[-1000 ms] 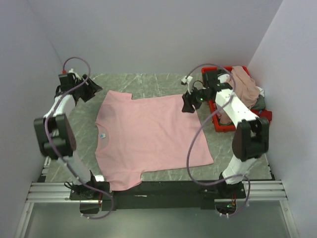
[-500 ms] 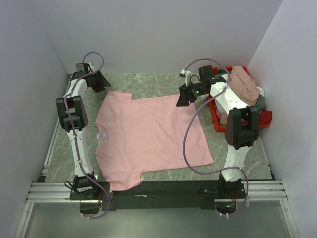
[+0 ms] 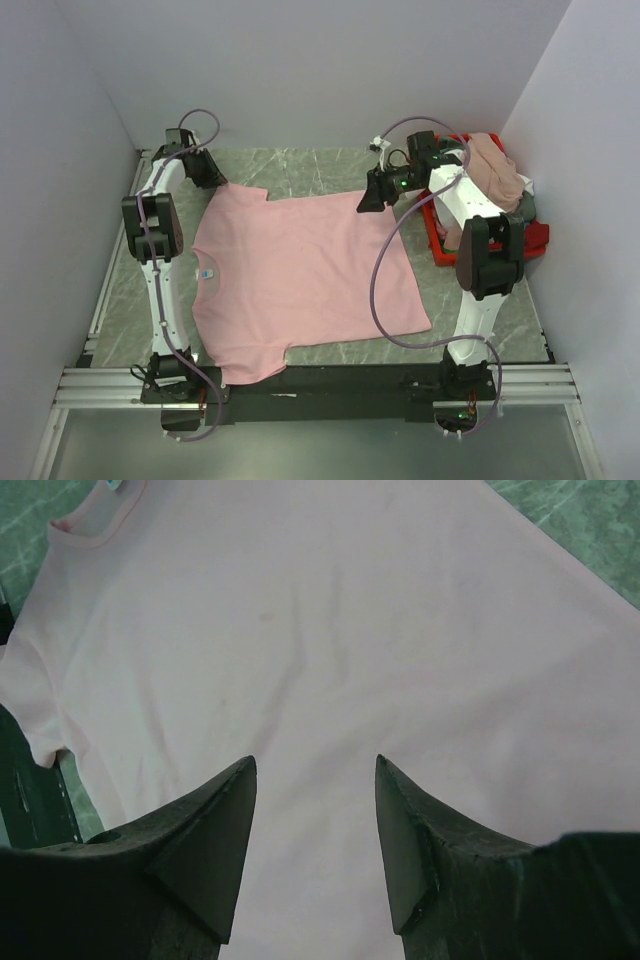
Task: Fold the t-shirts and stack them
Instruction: Flatten the tshirt out
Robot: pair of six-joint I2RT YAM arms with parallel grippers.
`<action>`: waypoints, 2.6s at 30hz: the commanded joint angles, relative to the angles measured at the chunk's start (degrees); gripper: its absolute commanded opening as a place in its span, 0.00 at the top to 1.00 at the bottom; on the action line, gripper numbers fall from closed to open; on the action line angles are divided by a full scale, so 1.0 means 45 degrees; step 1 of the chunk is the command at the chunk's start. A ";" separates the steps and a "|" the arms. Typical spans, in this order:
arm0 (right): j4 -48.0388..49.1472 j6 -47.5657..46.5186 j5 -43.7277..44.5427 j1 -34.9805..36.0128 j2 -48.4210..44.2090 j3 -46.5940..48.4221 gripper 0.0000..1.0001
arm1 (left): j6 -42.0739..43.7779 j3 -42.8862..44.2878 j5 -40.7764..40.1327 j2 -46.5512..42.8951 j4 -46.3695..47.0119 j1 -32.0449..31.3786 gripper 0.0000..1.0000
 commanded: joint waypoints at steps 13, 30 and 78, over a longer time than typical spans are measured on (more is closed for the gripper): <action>0.0379 0.0216 -0.0081 -0.0236 0.0026 0.0542 0.43 | -0.0515 0.1217 0.0121 0.0309 0.1324 -0.0063 1.00; 0.0088 0.4924 0.8416 -0.0256 0.5317 0.6791 0.50 | -0.0456 -0.1751 -0.0153 -0.1879 0.2984 0.0425 1.00; -0.1904 0.3713 0.8144 -0.0275 0.8756 1.1126 0.61 | -0.1413 -0.2318 0.1566 -0.1801 0.3785 0.0757 1.00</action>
